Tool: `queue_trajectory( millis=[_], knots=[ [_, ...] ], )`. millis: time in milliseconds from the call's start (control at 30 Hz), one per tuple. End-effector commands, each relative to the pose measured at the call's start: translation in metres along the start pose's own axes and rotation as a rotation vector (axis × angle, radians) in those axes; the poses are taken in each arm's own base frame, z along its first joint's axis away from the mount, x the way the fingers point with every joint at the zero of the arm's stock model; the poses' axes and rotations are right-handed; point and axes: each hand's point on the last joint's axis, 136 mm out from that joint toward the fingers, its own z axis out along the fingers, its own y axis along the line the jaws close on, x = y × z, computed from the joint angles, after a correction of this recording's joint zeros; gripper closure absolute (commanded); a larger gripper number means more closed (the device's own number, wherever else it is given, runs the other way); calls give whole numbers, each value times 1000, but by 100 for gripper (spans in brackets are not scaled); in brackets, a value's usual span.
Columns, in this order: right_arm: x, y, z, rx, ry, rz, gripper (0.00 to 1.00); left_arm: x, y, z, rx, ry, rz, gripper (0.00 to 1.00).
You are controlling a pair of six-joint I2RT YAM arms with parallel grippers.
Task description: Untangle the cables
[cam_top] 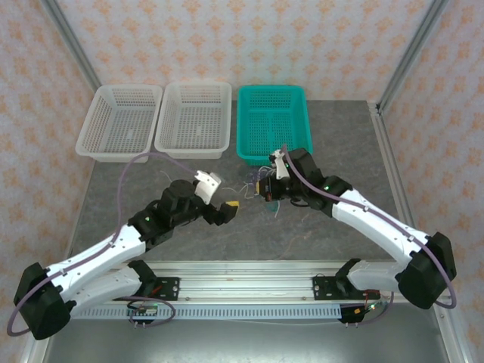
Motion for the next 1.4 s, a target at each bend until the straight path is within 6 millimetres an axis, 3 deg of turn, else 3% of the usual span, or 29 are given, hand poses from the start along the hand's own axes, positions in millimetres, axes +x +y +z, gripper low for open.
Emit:
queue_trajectory(
  millis=[0,167,333,433,533,567,600,733,867,967,1067,1200,1267,1367],
  knots=[
    [-4,22,-13,-88,9,-21,100,-19,-11,13,37,-67,133,10],
    [-7,33,-22,-126,6,-12,100,-19,-2,35,-15,-85,152,10],
    [-11,51,-33,-208,-6,7,100,-31,11,52,-94,-152,138,18],
    [-12,52,-36,-208,-11,14,100,-38,16,60,-122,-167,129,35],
    [-13,41,-35,-150,-26,24,100,-46,18,58,-134,-195,100,78],
    [-13,33,-34,-111,-38,32,100,-49,19,55,-144,-207,82,98],
    [-13,20,-32,-47,-55,47,100,-51,22,50,-159,-211,61,100],
    [-3,-51,-31,244,-132,160,91,-64,29,16,-203,-264,-23,100],
    [33,-128,-24,411,-125,369,90,-73,48,-28,-319,-320,-109,100],
    [62,-162,-17,483,-97,440,91,-72,64,-52,-418,-311,-150,100],
    [86,-195,-22,635,-101,521,91,-70,85,-69,-540,-291,-210,100],
    [103,-219,-28,673,-144,681,88,-62,116,-89,-691,-250,-328,100],
    [98,-216,-26,638,-160,675,87,-68,110,-83,-621,-257,-323,100],
    [83,-195,-18,509,-155,632,79,-87,83,-69,-436,-293,-301,100]
  ],
)
